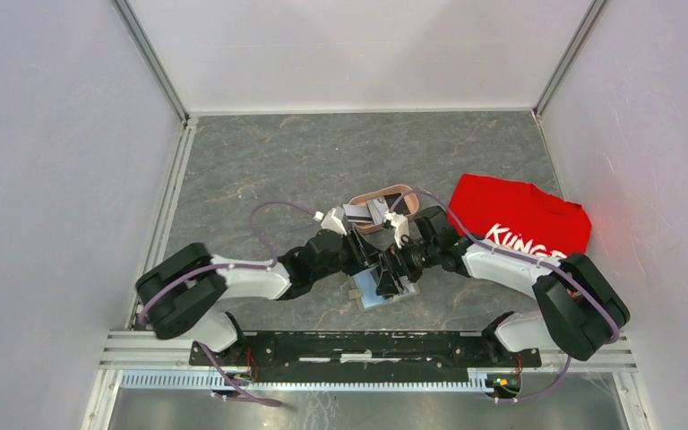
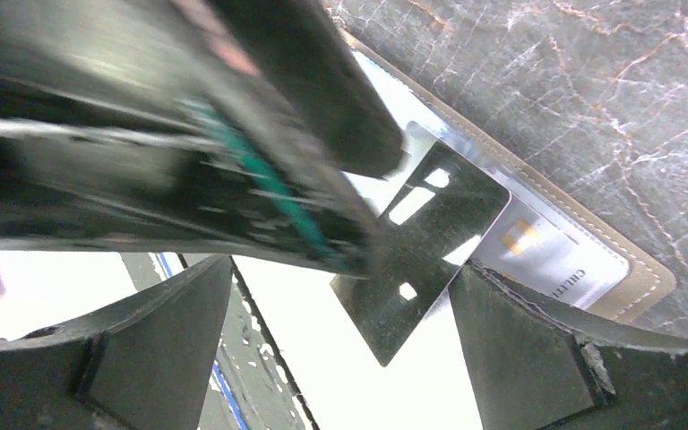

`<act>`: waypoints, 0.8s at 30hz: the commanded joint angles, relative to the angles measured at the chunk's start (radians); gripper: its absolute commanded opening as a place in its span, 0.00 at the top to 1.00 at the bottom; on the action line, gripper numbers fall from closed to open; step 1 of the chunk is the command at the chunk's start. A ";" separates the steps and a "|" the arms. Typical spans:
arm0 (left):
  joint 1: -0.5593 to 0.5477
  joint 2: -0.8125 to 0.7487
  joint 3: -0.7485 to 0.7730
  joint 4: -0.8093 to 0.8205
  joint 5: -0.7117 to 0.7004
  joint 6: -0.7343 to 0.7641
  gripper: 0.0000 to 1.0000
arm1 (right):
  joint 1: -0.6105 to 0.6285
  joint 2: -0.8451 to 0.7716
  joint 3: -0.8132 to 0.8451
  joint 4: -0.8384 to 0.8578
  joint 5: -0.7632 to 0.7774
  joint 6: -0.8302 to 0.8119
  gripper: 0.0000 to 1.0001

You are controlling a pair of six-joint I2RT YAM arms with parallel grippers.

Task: Put the credit cards into the card holder
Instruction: Insert the credit card into the card holder.

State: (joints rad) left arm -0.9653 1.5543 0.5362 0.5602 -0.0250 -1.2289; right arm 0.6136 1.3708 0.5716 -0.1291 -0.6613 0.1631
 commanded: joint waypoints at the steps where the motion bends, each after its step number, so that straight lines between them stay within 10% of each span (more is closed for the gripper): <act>1: -0.006 -0.168 -0.050 0.020 -0.090 0.192 0.54 | 0.001 -0.036 -0.012 -0.023 0.061 -0.058 0.03; 24: -0.006 -0.431 -0.281 -0.054 -0.121 0.183 0.55 | 0.065 -0.066 -0.002 -0.067 0.045 -0.103 0.08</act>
State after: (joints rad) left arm -0.9665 1.1599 0.2829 0.5022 -0.1486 -1.0462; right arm 0.6708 1.3193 0.5632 -0.1833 -0.5976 0.0479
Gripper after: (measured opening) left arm 0.465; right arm 0.920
